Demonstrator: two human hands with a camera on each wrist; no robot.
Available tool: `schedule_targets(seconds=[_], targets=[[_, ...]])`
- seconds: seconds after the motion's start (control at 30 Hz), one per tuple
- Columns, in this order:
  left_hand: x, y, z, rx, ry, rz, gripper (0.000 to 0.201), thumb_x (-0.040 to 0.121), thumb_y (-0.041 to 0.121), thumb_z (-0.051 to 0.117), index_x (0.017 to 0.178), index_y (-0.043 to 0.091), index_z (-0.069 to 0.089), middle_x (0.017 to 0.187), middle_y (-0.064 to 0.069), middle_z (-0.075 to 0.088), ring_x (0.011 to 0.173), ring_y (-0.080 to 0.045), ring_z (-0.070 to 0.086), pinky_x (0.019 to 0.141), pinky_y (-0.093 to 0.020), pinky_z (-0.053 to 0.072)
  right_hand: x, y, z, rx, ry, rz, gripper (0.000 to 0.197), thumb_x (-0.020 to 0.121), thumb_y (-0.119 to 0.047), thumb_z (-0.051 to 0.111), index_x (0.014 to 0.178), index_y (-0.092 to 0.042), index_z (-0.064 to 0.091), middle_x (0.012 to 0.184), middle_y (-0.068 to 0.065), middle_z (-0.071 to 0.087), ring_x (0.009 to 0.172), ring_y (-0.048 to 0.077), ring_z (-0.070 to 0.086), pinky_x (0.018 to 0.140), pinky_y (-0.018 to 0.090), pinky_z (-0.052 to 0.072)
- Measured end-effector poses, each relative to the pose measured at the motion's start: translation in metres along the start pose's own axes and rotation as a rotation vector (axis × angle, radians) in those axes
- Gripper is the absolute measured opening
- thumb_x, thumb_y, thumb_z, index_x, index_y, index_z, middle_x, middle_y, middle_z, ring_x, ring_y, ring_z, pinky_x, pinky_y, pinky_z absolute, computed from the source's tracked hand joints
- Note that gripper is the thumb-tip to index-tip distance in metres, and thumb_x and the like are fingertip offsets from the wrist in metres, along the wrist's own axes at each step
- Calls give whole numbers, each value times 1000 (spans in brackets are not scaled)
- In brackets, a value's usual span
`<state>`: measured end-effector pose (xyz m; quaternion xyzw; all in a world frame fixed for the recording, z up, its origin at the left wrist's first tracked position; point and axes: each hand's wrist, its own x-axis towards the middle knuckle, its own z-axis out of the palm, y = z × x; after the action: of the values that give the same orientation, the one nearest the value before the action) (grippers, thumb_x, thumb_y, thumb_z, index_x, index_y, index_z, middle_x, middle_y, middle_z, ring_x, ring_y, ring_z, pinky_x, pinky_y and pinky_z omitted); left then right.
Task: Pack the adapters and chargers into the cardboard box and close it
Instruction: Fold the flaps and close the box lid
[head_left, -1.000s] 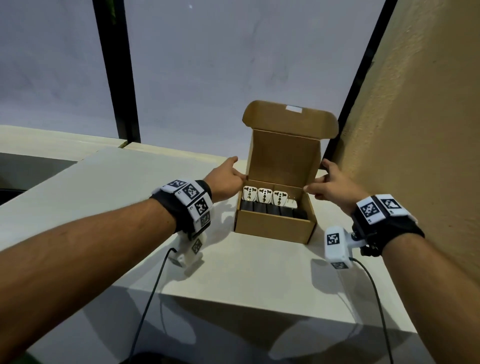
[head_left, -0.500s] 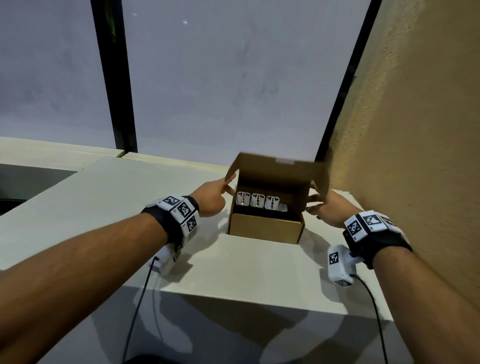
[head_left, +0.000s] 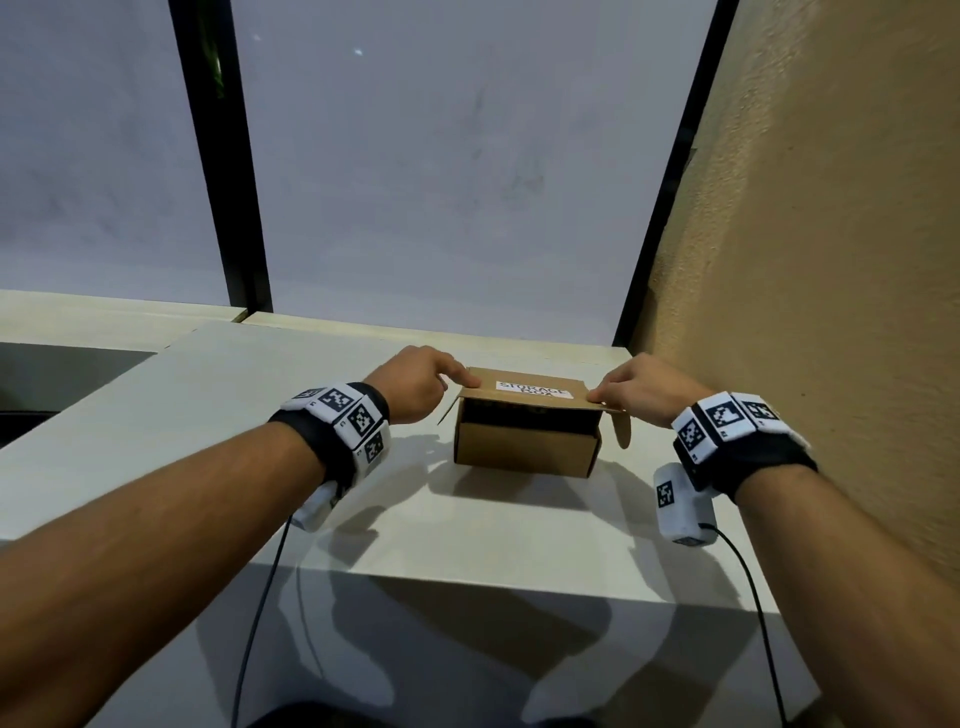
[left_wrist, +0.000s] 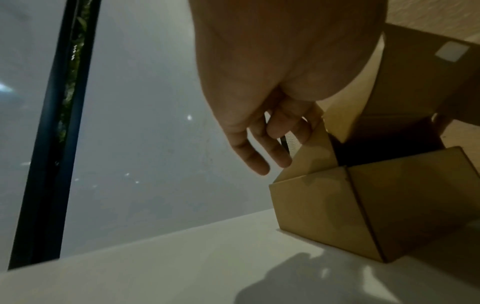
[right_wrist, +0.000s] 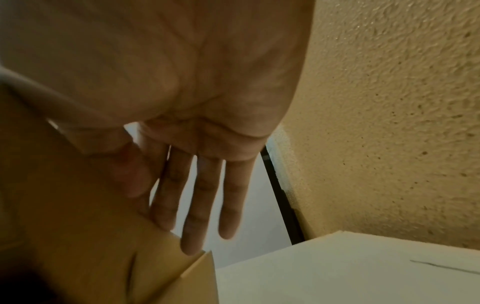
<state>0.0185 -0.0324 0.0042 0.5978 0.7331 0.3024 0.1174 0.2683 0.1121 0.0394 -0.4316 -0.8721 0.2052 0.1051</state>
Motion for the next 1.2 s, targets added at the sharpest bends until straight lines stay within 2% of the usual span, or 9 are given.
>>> schedule_targets(seconds=[0.1,0.17,0.27,0.47,0.63,0.8,0.97,1.1,1.2], targets=[[1,4,0,139,-12,-18,64,81,-9,33,106,36,71,135,4,57,123,-20,51,94,-35,46,-1,-10,2,-143,-21,37,37,90,-38,58,91,-6,77,93,15,71,78,22,59,64,29,40],[1,7,2,211,-22,-33,62,81,-6,36,105,39,71,139,4,54,125,-21,50,95,-37,47,-2,-15,7,-223,-25,43,41,91,-45,58,84,-9,78,83,11,69,72,18,57,58,28,41],[-1,13,5,312,-55,-33,60,81,-5,37,109,38,70,141,3,52,123,-23,52,92,-36,47,0,-17,17,-278,-32,28,39,89,-47,63,80,-13,78,80,5,68,78,19,61,63,32,49],[-8,14,13,385,-83,-48,55,87,1,38,116,39,66,139,3,53,119,-23,54,89,-36,49,-3,-16,29,-274,-34,35,32,91,-38,64,99,-10,77,95,4,69,85,19,60,68,28,46],[-14,10,18,381,-52,-49,55,89,3,39,120,41,63,138,5,54,114,-22,56,81,-33,50,-5,-12,29,-213,-15,25,30,92,-35,65,99,-9,78,94,3,68,84,18,58,60,24,41],[-20,7,22,412,-59,-15,55,90,3,37,124,41,60,135,13,55,112,-19,56,71,-29,41,-8,-6,29,-165,0,15,29,91,-35,65,93,-10,79,99,7,71,92,21,62,82,36,53],[-21,10,20,435,-69,8,55,91,4,36,125,41,59,135,14,54,115,-18,54,70,-29,35,-11,-2,34,-136,9,18,26,90,-35,66,96,-13,77,106,4,70,95,20,61,81,32,48],[-24,11,22,449,-76,7,52,93,7,36,127,40,58,135,14,53,115,-18,54,71,-29,35,-14,2,36,-115,19,3,28,91,-34,65,103,-12,77,114,1,68,102,20,60,89,35,47],[-25,10,23,457,-81,18,53,93,7,35,130,40,56,136,14,52,115,-18,54,70,-29,34,-14,1,35,-123,9,12,29,91,-37,65,104,-13,76,113,-1,68,100,19,59,89,36,47]])
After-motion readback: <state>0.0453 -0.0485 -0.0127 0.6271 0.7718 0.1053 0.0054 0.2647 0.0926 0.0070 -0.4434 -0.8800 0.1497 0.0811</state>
